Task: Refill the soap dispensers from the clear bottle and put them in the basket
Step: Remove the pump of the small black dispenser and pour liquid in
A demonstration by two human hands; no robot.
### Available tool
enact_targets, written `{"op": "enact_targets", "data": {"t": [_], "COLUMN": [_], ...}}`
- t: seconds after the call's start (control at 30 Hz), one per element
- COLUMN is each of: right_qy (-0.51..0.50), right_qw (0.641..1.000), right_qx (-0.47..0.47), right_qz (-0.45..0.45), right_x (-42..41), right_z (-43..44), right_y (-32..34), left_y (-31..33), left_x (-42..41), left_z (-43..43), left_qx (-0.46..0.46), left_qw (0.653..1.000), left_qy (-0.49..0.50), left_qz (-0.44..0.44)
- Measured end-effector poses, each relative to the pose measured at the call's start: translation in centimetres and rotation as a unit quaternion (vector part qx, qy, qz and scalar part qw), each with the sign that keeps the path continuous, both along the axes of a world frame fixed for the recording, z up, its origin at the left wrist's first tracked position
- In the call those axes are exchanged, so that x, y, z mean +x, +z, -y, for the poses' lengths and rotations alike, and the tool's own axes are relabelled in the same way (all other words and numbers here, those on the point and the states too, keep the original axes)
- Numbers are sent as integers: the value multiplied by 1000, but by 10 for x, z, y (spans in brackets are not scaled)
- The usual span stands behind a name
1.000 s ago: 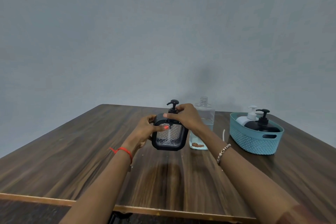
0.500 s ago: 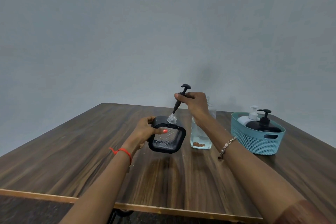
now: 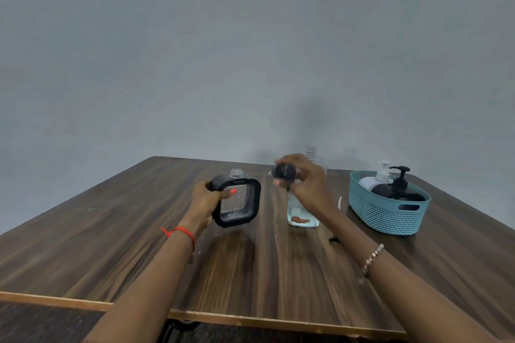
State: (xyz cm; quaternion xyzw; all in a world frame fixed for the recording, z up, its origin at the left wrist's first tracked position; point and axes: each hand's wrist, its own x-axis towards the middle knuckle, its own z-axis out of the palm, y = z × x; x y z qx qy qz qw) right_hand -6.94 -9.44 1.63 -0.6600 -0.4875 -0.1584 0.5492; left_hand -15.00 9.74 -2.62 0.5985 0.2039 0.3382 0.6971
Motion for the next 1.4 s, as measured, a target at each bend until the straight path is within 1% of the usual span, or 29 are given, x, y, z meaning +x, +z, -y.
{"op": "enact_targets", "data": {"t": [0.1, 0.2, 0.23, 0.3, 0.47, 0.5, 0.53, 0.6, 0.63, 0.7, 0.73, 0.77, 0.8, 0.87, 0.93, 1.0, 1.07, 1.17, 1.3, 1.4], "right_qy": [19, 26, 21, 15, 18, 8, -9, -64, -101, -159, -165, -157, -148, -133, -76, -22, -12, -37, -98, -143], "right_qw": [986, 942, 926, 908, 898, 904, 921, 967, 982, 987, 984, 979, 975, 969, 966, 964, 960, 956, 963, 966], "right_qx": [-125, -286, -325, -369, -393, -379, -339, -198, -120, 7, 42, 58, 59, 37, 10, -43, -55, -18, -7, -12], "right_qz": [111, 174, 189, 198, 195, 197, 193, 146, 110, 10, -55, -113, -154, -204, -247, -262, -275, -290, -250, -213], "right_x": [4, 11, 14, 19, 28, 30, 30, 33, 37, 52, 61, 71, 82, 102, 116, 125, 133, 135, 126, 116], "right_z": [11, 17, 18, 18, 15, 16, 18, 20, 20, 21, 21, 21, 21, 20, 16, 9, 4, 2, 1, 1], "right_y": [-37, -70, -79, -91, -99, -97, -94, -84, -77, -61, -53, -47, -42, -39, -37, -38, -41, -46, -48, -43], "left_y": [1, 2, 2, 2, -1, -2, -3, -4, -5, -6, -6, -7, -8, -8, -8, -8, -8, -10, -9, -6], "left_x": [1, 4, 6, 9, 17, 19, 21, 25, 27, 31, 33, 35, 36, 40, 44, 48, 52, 58, 65, 70], "left_z": [0, 3, 4, 5, 7, 7, 7, 7, 7, 7, 7, 7, 6, 5, 4, 2, -2, -6, -7, -3], "left_qx": [-12, -9, -7, -6, 12, 18, 22, 24, 22, 15, 14, 13, 13, 15, 21, 30, 36, 36, 48, 72], "left_qw": [1000, 1000, 1000, 1000, 1000, 1000, 1000, 1000, 1000, 1000, 1000, 999, 999, 999, 999, 999, 999, 999, 998, 997], "left_qy": [1, 3, 7, 13, 12, 11, 10, 6, 3, -9, -14, -18, -20, -19, -19, -20, -21, -20, -17, 9], "left_qz": [-1, -4, -4, -3, -7, -8, -7, 3, 9, 19, 21, 24, 26, 27, 27, 24, 23, 22, 24, 22]}}
